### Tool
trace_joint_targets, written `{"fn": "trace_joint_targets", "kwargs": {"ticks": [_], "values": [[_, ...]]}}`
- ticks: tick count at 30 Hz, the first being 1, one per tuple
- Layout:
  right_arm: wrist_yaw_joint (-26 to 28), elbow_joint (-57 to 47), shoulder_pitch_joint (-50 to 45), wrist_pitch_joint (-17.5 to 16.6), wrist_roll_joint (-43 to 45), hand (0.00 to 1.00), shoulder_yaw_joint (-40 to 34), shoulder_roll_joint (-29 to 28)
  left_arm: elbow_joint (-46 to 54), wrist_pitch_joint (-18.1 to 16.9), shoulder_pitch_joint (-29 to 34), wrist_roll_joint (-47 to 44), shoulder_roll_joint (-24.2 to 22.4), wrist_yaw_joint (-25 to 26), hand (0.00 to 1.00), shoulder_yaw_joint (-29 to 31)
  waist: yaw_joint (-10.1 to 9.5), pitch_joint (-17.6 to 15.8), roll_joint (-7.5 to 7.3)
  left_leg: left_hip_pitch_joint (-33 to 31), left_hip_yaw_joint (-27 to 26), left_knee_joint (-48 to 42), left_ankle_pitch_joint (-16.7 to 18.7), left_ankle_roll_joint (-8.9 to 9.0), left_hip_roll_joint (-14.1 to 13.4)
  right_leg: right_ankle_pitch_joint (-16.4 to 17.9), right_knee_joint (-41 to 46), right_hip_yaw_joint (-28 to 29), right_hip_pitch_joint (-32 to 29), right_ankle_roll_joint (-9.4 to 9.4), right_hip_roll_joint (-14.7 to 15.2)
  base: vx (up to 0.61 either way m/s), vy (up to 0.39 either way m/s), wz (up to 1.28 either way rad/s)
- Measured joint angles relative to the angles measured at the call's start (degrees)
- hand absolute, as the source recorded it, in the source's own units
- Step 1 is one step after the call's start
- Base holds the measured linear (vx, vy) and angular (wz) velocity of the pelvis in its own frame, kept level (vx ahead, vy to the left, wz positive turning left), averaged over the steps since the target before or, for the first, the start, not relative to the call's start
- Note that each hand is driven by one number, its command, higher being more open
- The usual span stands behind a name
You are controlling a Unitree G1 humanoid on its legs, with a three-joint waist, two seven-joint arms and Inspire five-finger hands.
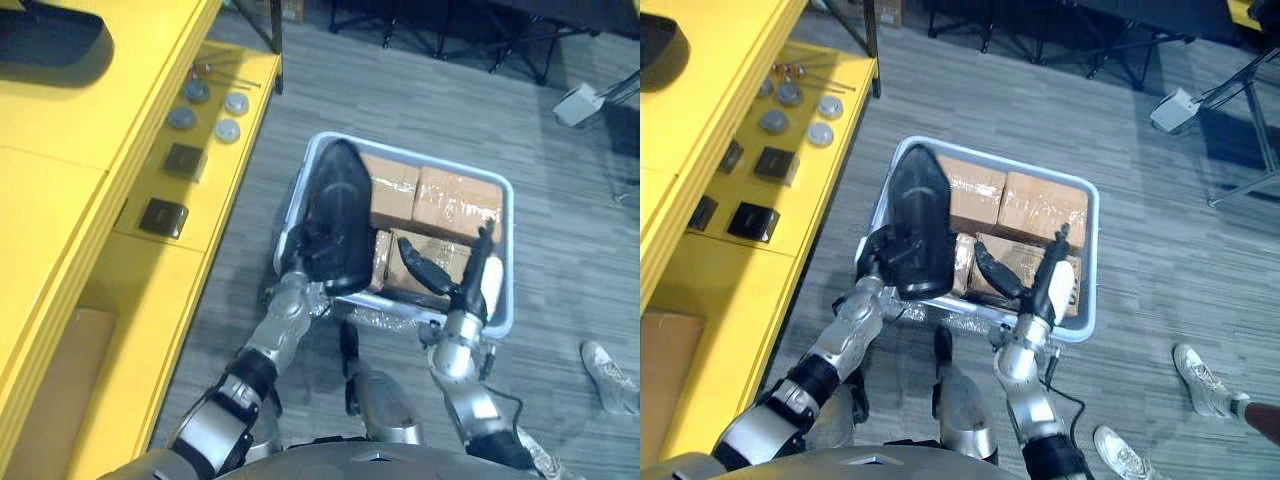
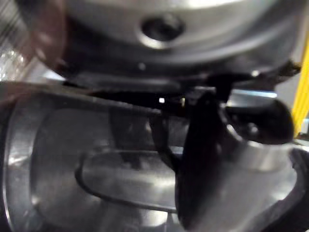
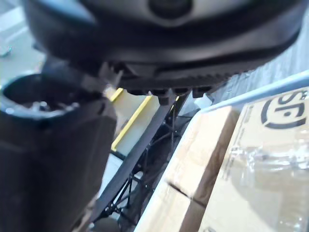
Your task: Walk over and take three plastic housings, then place them on the shelf
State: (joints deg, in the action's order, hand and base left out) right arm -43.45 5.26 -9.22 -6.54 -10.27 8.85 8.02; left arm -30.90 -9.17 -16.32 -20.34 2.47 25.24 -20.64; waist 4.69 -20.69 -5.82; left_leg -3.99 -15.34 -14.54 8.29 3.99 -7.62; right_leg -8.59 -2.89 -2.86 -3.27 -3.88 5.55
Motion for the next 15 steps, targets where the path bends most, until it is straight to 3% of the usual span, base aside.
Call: {"fn": "trace_joint_targets", "kwargs": {"ticks": [2, 5, 8, 11, 15], "values": [[0.3, -1.1, -2.8, -0.7, 0.2, 1.00, -0.6, -0.2, 1.2, -0.9, 2.4, 6.5, 1.1, 2.5, 0.00, 1.1, 0.03, 0.9, 0.02, 0.5, -0.2, 0.1, 0.2, 0.10, 0.0, 0.1, 0.0, 0.2, 0.3, -0.10, 0.0, -0.03, 0.009, -0.04], [3.8, -1.6, -6.9, -4.5, 4.5, 1.00, -1.1, -1.3, 2.1, -2.7, 4.7, 14.3, 2.2, 7.4, 0.00, 3.4, 0.03, 2.9, 0.26, 1.0, -0.7, 0.4, 0.3, 0.05, 0.1, 0.1, 0.0, 0.5, 0.3, -0.15, 0.1, -0.02, 0.007, -0.06], [6.6, -1.6, -9.0, -6.4, 5.0, 1.00, -0.6, -2.1, 2.2, -5.1, 6.0, 14.4, 2.5, 10.5, 0.00, 4.8, 0.14, 3.9, 0.91, 1.6, -1.0, 0.9, 0.3, 0.08, 0.1, 0.2, 0.0, 0.8, 0.5, -0.19, 0.2, -0.03, 0.007, -0.05], [8.3, -1.3, -10.0, -6.9, 7.5, 1.00, -0.4, -2.3, 2.2, -7.8, 7.8, 13.9, 2.5, 10.0, 0.00, 6.0, 0.21, 4.7, 1.48, 2.3, -1.4, 1.0, 0.3, 0.09, 0.1, 0.2, 0.1, 0.9, 0.8, -0.22, 0.2, -0.02, 0.007, -0.04], [11.0, 2.6, -10.1, -7.8, 11.1, 1.00, -1.0, -2.4, 2.2, -12.9, 10.6, 7.5, 2.3, 2.2, 0.00, 5.8, -0.02, 6.1, 1.92, 3.5, -1.7, 1.8, 0.1, 0.18, 0.1, 0.3, 0.1, 0.6, 1.8, -0.35, 0.4, -0.02, 0.002, 0.01]]}}
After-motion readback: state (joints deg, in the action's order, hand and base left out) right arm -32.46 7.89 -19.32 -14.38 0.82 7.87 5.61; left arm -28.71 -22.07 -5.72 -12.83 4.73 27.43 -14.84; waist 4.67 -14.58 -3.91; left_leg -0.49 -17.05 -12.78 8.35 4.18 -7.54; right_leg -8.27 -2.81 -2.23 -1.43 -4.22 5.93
